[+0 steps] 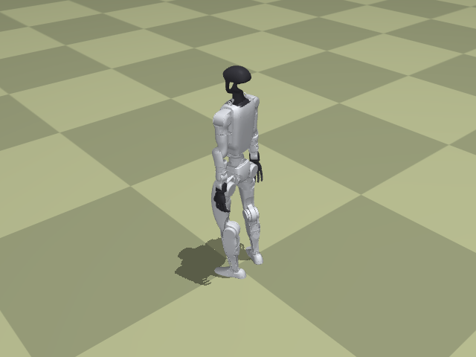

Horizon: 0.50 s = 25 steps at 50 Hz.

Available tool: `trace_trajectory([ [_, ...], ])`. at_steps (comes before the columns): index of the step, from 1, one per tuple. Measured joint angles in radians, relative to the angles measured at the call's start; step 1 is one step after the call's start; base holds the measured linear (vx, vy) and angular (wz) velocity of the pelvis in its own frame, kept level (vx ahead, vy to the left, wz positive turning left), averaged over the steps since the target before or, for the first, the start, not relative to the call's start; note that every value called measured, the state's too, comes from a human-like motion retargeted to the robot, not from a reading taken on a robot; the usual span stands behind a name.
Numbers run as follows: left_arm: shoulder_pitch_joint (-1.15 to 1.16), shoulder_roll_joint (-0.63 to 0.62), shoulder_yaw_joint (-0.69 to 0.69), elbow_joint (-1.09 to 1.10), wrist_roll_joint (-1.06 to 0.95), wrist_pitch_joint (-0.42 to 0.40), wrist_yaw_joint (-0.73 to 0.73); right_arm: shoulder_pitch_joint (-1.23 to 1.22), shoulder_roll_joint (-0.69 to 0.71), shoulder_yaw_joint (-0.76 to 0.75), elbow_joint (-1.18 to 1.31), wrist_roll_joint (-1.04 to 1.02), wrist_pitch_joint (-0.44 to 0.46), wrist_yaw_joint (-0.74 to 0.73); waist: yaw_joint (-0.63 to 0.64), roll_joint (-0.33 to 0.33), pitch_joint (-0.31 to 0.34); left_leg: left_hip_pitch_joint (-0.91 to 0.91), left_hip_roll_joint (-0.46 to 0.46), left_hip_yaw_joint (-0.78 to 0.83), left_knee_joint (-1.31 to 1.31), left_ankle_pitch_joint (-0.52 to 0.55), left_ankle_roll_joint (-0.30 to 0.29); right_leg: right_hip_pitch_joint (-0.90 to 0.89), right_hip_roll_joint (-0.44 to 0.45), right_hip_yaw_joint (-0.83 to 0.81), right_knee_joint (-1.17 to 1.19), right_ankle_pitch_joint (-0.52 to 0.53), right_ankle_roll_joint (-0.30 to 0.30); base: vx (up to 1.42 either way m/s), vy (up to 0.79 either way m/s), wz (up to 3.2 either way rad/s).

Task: In place motions

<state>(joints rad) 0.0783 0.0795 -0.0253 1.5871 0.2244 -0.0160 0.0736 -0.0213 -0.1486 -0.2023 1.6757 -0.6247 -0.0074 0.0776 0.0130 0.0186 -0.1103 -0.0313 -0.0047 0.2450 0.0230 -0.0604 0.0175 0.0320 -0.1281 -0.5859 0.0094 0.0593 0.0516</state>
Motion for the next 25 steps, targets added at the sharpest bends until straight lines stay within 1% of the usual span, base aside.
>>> trace_trajectory([
  [5,0.000,-0.002,0.001,0.000,-0.002,0.000,0.000,0.000,0.002,0.000,-0.002,0.004,-0.006,-0.036,0.000,0.001,-0.002,0.001,-0.001,0.000,-0.004,0.002,0.000,-0.001,0.001,0.001,0.000,-0.001,0.001,0.00,0.00,0.00],
  [25,-0.003,0.006,-0.006,0.002,-0.008,-0.003,0.011,-0.006,-0.001,0.001,-0.004,0.020,-0.018,-0.083,-0.002,-0.001,-0.003,0.001,-0.003,-0.004,-0.007,0.001,0.000,0.003,-0.001,-0.005,-0.001,-0.002,0.006,0.00,0.00,0.00],
])
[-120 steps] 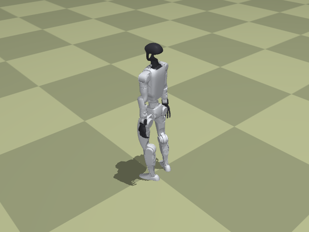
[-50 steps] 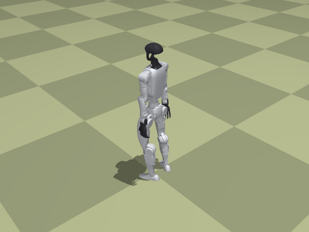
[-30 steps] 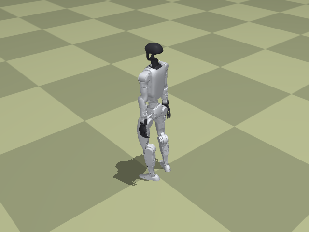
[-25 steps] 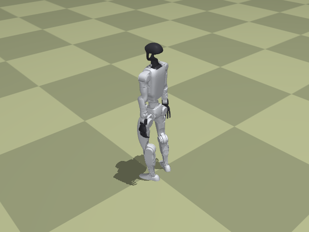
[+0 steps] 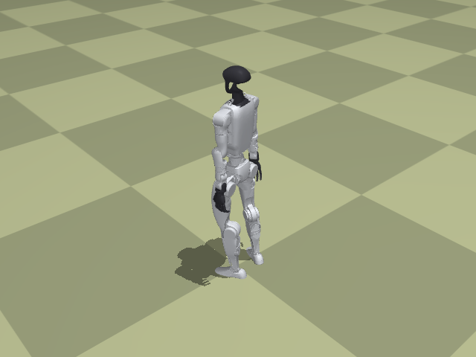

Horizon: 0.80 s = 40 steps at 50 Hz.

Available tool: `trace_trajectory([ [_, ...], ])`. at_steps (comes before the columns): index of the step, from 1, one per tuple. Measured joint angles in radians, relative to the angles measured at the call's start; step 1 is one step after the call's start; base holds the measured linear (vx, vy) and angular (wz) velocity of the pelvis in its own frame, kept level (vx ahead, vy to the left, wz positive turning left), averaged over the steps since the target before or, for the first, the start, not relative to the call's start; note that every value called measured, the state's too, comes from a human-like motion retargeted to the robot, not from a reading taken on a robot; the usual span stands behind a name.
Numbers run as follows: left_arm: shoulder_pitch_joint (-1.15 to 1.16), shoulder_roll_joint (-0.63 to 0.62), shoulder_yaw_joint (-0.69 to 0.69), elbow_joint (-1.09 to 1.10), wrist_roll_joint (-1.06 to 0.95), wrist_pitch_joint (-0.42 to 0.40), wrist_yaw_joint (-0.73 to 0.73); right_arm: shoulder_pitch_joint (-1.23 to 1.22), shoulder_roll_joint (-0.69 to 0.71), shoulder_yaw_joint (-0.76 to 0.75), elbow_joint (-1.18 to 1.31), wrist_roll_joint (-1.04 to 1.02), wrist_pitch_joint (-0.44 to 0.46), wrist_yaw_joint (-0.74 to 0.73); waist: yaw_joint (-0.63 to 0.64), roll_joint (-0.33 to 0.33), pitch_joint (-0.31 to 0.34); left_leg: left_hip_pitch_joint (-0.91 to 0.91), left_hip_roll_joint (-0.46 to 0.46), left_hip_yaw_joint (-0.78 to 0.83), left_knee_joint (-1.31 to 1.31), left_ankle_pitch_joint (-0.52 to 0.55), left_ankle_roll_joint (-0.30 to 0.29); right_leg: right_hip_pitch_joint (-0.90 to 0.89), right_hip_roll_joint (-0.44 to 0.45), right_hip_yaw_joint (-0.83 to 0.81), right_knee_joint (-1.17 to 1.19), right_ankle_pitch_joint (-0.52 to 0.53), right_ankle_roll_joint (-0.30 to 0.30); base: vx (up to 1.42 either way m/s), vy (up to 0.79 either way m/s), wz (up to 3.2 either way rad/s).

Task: In place motions

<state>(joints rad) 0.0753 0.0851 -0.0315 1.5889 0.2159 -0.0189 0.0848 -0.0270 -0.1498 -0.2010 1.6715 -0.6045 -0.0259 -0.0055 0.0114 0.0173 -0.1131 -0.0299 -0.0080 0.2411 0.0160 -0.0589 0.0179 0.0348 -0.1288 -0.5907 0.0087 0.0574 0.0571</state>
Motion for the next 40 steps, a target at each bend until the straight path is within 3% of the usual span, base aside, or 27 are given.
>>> trace_trajectory([
  [40,-0.005,0.006,-0.015,0.002,-0.004,-0.006,-0.002,-0.005,-0.005,0.004,0.008,-0.010,0.030,0.039,0.001,0.002,0.019,0.015,0.002,-0.002,0.000,0.001,0.001,0.018,0.004,-0.003,-0.001,-0.001,0.001,0.00,0.00,0.00],
])
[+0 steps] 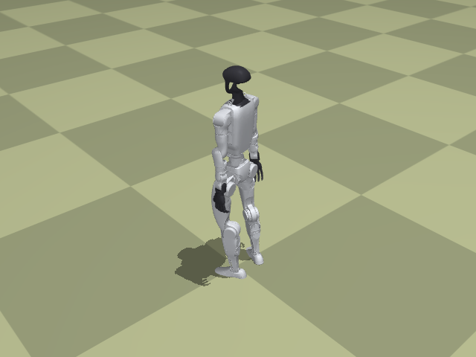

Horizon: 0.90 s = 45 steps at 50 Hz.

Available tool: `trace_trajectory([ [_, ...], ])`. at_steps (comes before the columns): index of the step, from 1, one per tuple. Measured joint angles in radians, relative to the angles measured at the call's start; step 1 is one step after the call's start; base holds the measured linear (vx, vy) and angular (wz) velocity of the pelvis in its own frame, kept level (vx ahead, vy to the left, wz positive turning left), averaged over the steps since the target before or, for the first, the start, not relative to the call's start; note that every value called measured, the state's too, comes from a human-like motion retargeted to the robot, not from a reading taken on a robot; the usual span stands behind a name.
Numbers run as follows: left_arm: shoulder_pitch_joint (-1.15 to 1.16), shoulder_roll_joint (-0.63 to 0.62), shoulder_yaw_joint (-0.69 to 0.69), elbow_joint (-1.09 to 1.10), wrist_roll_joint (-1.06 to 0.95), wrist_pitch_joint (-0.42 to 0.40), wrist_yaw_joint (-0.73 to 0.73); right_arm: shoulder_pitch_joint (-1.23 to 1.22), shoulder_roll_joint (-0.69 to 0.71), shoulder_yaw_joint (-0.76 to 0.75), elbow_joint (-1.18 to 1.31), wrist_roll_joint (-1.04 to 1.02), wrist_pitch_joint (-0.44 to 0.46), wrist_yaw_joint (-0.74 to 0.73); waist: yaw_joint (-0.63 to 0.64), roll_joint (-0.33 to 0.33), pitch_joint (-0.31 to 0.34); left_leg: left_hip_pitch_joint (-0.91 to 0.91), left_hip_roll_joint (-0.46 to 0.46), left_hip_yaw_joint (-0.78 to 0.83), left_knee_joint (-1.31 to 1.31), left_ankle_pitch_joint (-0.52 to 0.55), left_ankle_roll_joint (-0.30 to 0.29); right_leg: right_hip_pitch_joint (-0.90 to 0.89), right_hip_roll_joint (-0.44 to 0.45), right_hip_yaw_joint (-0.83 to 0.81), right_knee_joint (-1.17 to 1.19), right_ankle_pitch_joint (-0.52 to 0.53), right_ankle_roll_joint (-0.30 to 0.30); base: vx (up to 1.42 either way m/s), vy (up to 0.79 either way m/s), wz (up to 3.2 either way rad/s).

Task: In place motions

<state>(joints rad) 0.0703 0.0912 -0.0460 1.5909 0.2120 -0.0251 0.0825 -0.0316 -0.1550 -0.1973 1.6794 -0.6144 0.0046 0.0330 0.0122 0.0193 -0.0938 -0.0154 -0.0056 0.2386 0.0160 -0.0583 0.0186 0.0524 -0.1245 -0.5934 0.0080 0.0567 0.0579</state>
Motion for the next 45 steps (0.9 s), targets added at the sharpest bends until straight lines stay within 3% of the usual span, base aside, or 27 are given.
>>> trace_trajectory([
  [45,0.003,0.001,-0.006,-0.005,0.023,-0.007,-0.007,0.002,-0.001,0.002,-0.002,-0.011,-0.010,-0.004,-0.007,0.004,0.003,-0.010,0.003,0.002,0.003,0.008,-0.002,-0.010,0.000,0.001,0.001,0.004,-0.008,0.00,0.00,0.00],
])
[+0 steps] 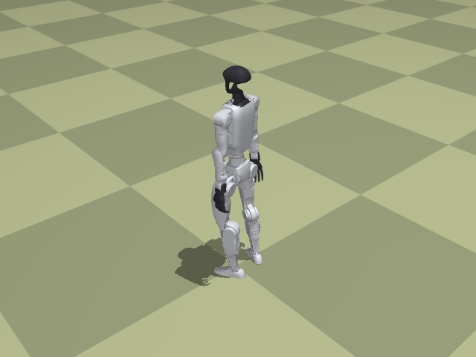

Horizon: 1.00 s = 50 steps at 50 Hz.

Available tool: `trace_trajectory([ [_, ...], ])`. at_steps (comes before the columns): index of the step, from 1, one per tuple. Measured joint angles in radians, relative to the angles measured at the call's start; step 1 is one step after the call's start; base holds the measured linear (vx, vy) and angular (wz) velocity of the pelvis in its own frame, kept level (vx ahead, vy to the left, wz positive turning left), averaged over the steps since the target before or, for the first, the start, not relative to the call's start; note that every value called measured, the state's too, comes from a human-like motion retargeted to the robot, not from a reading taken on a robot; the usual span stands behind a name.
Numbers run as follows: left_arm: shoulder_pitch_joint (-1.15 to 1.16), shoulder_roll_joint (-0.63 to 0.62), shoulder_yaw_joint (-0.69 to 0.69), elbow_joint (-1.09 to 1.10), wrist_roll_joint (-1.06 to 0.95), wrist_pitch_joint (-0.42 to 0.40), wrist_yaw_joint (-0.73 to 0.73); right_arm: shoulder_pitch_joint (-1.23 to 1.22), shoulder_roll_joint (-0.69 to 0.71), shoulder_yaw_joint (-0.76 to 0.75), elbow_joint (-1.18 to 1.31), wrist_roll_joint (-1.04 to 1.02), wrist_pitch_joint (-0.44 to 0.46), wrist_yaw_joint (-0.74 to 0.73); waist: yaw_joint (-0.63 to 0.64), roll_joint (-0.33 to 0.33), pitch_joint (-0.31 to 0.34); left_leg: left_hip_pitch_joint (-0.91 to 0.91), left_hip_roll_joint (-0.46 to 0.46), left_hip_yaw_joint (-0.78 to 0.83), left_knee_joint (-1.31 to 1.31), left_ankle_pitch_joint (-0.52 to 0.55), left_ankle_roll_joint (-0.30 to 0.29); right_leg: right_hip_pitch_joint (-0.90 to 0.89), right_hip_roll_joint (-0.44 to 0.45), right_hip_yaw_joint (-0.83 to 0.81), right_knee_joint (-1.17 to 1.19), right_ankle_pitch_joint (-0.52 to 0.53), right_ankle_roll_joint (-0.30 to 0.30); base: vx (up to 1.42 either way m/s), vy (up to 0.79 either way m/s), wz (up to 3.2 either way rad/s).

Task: In place motions

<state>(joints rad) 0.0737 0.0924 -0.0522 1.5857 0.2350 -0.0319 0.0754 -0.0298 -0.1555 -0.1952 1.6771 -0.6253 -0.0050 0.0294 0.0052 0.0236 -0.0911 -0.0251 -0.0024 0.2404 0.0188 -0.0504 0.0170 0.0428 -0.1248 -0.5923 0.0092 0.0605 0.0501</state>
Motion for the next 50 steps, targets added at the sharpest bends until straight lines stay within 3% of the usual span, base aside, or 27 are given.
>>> trace_trajectory([
  [50,0.006,-0.008,0.012,0.002,-0.011,0.005,0.006,0.004,0.005,0.001,-0.003,-0.012,-0.020,0.004,-0.006,0.001,-0.007,-0.002,-0.001,-0.001,-0.001,0.001,-0.001,-0.001,-0.001,-0.001,-0.002,-0.001,0.000,0.00,0.00,0.00],
])
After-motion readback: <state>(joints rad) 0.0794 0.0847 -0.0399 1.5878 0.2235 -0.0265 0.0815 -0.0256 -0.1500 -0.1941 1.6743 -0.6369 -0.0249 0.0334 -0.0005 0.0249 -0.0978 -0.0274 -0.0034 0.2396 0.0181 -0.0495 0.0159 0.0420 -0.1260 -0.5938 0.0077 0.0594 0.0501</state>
